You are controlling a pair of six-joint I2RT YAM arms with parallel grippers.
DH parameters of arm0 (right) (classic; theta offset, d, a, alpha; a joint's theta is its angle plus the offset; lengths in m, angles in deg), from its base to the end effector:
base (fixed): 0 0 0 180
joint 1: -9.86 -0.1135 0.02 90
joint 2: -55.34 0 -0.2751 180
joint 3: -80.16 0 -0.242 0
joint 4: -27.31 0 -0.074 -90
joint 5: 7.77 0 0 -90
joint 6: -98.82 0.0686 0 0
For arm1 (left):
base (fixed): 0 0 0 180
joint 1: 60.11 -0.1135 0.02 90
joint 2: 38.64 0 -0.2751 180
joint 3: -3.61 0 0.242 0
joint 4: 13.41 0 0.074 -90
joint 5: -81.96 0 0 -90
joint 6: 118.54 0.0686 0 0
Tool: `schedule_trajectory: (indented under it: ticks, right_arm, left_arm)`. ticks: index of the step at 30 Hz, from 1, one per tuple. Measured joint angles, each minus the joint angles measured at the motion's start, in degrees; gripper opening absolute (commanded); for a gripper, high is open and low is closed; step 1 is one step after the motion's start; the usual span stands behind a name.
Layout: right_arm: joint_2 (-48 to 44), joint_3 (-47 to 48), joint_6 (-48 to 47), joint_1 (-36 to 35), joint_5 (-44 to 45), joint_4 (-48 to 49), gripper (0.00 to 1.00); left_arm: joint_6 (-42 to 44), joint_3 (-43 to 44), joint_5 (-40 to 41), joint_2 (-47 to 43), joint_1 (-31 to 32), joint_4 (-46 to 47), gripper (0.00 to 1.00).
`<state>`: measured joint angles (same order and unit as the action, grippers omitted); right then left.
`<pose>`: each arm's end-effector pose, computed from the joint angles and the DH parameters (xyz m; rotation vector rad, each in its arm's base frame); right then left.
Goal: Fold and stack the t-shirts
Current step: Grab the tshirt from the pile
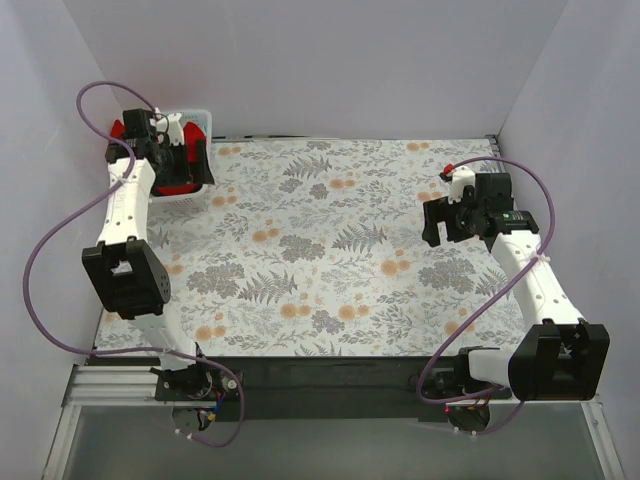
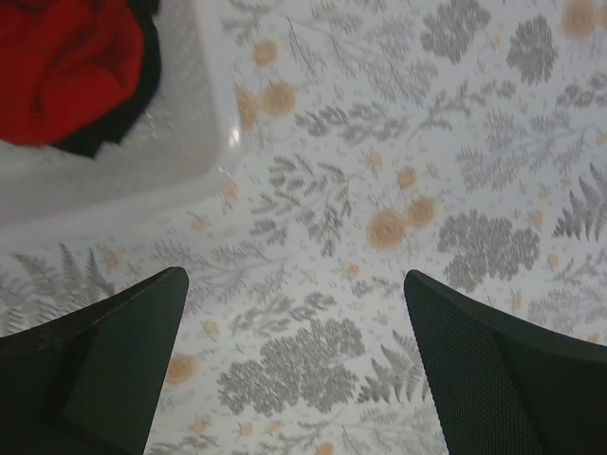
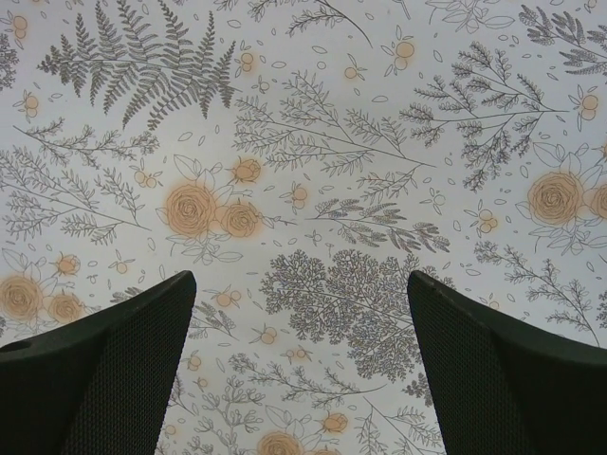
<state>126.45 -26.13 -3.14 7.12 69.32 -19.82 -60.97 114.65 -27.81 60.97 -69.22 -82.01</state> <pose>0.2721 0.0284 0.2860 -0.4073 2.2948 0.1841 0.3771 0.0370 0.3163 -0.7933 2.4661 -0.5956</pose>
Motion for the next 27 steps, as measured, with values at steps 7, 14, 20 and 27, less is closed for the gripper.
schedule_trajectory:
  ticks: [7, 14, 20, 27]
  right_arm:
    - [1.11, 0.00, -0.09, 0.00, -0.74, -0.07, 0.98]
    - [1.25, -0.02, -0.22, 0.00, -1.20, -0.04, 0.98]
    - [1.27, -0.74, -0.28, 0.00, -2.12, -0.04, 0.98]
    - [2.49, -1.09, -0.42, 0.00, -2.23, -0.07, 0.98]
  left_arm:
    - [1.75, 28.22, 4.11, 16.48, -2.80, 0.44, 0.98]
    - [-0.85, 32.50, 10.86, 22.12, -5.11, 9.11, 0.98]
    - [-7.85, 31.30, 11.80, 26.53, -7.67, 17.53, 0.95]
    - [-12.76, 34.05, 11.43, 36.35, -9.20, 22.82, 0.93]
